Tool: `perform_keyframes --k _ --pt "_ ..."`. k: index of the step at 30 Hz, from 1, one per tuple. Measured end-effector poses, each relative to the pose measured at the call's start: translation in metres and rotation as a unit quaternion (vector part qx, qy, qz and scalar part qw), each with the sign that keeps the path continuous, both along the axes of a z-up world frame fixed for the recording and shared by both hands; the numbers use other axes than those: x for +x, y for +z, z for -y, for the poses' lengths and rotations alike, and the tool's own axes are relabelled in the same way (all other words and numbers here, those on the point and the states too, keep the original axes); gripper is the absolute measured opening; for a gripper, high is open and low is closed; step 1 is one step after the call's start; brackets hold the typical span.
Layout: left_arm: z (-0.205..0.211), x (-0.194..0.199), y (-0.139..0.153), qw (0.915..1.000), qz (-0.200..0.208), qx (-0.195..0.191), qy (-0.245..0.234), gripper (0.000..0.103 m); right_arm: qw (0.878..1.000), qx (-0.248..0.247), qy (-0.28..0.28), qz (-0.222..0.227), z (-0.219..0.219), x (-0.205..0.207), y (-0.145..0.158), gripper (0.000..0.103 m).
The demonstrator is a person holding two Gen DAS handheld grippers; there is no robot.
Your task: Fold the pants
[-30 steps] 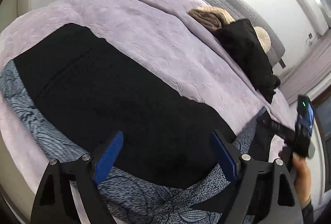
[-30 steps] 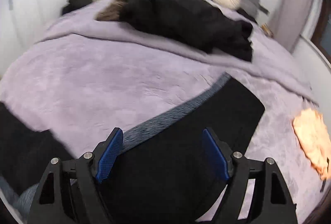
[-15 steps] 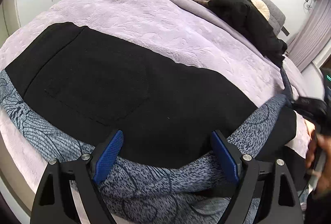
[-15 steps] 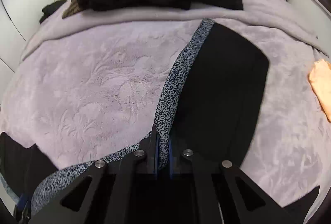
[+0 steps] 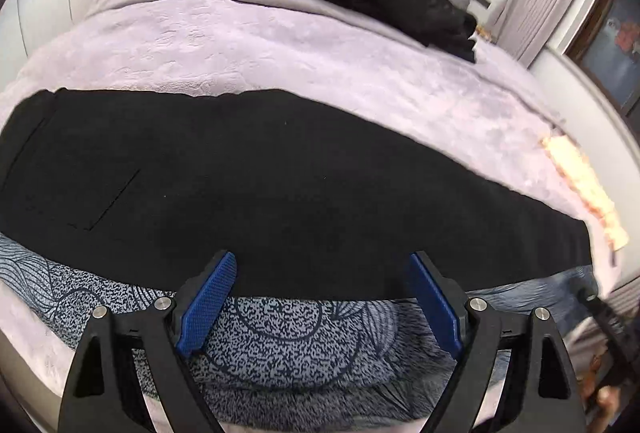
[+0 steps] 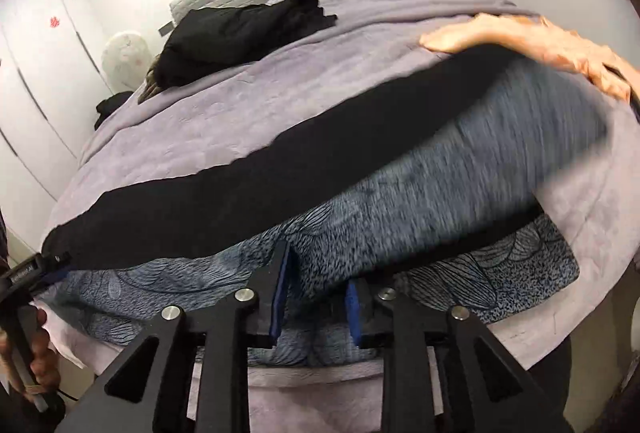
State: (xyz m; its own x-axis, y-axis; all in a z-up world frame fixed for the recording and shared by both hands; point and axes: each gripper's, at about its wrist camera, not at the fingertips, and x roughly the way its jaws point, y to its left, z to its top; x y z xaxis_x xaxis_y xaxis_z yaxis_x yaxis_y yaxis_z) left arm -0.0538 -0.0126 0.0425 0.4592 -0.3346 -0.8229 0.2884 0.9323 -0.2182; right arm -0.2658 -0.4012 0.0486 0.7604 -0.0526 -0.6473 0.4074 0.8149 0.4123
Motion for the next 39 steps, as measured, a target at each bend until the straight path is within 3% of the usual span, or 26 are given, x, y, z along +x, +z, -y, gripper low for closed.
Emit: perform_keyframes --k 3,8,9,10,11,13,16,19,21,23,25,26,28,32,34,35,36,37,39 --pt "0.008 -0.007 -0.003 0.9992 0.017 0.035 -0.012 0.096 0.999 0.040 -0.020 0.031 0.030 -0.008 -0.011 0.061" --pt "0.018 -0.007 -0.008 0.9980 0.027 0.058 -0.004 0.101 0.989 0.116 -0.016 0.095 0.060 -0.001 -0.033 0.066" --pt "0.022 -0.006 -0.010 0.9977 0.028 0.062 -0.001 0.101 0.988 0.120 -0.017 0.100 0.063 0.009 -0.039 0.061" --pt "0.024 -0.006 -0.011 0.9973 0.029 0.068 0.002 0.101 0.990 0.114 -0.022 0.083 0.065 0.013 -0.039 0.048" --pt "0.026 -0.006 -0.010 0.9970 0.028 0.072 0.005 0.101 0.991 0.118 -0.013 0.064 0.066 0.017 -0.036 0.006" --pt "0.024 -0.006 -0.002 0.9983 0.019 0.055 0.007 0.101 0.990 0.114 -0.005 0.086 0.065 0.006 -0.013 0.007" --pt "0.015 -0.011 0.019 0.9998 0.018 -0.007 -0.003 0.101 0.992 0.013 0.024 0.125 0.033 -0.022 0.052 0.007" --pt "0.023 -0.016 0.028 0.9990 0.033 -0.002 -0.028 0.101 0.987 -0.069 0.038 0.138 0.004 -0.041 0.086 0.007" --pt "0.032 -0.014 0.016 0.9987 0.021 0.024 -0.040 0.101 0.991 -0.075 0.034 0.107 0.003 -0.037 0.075 0.007" --pt "0.036 -0.012 0.002 0.9981 -0.001 0.040 -0.048 0.101 0.998 -0.036 0.023 0.036 0.015 -0.027 0.035 0.008" --pt "0.044 -0.018 -0.005 0.9956 0.014 0.070 -0.061 0.101 0.999 0.015 0.022 -0.042 0.036 -0.005 -0.016 0.010" --pt "0.048 -0.021 -0.005 0.9935 0.023 0.088 -0.068 0.101 0.998 0.035 0.022 -0.047 0.041 -0.005 -0.033 0.009" --pt "0.052 -0.026 -0.001 0.9913 0.028 0.104 -0.075 0.101 0.999 0.018 0.017 -0.029 0.037 -0.009 -0.033 0.008" --pt "0.044 -0.034 0.019 0.9928 0.043 0.063 -0.092 0.101 0.998 -0.052 0.019 0.024 0.023 -0.026 0.007 0.012" --pt "0.045 -0.030 0.011 0.9924 0.039 0.071 -0.092 0.101 0.997 -0.071 0.022 0.012 0.021 -0.025 0.008 0.012" --pt "0.049 -0.026 0.001 0.9924 0.020 0.081 -0.090 0.101 0.997 -0.074 0.019 -0.015 0.023 -0.020 -0.002 0.017" --pt "0.051 -0.022 -0.009 0.9917 0.006 0.092 -0.089 0.102 0.996 -0.069 0.010 -0.051 0.028 -0.016 -0.015 0.034" --pt "0.053 -0.024 -0.012 0.9914 0.014 0.097 -0.087 0.102 0.997 -0.044 0.004 -0.065 0.037 -0.016 -0.026 0.043" --pt "0.056 -0.031 -0.007 0.9899 0.034 0.108 -0.086 0.102 0.999 0.009 -0.019 -0.028 0.057 -0.034 -0.025 0.043"
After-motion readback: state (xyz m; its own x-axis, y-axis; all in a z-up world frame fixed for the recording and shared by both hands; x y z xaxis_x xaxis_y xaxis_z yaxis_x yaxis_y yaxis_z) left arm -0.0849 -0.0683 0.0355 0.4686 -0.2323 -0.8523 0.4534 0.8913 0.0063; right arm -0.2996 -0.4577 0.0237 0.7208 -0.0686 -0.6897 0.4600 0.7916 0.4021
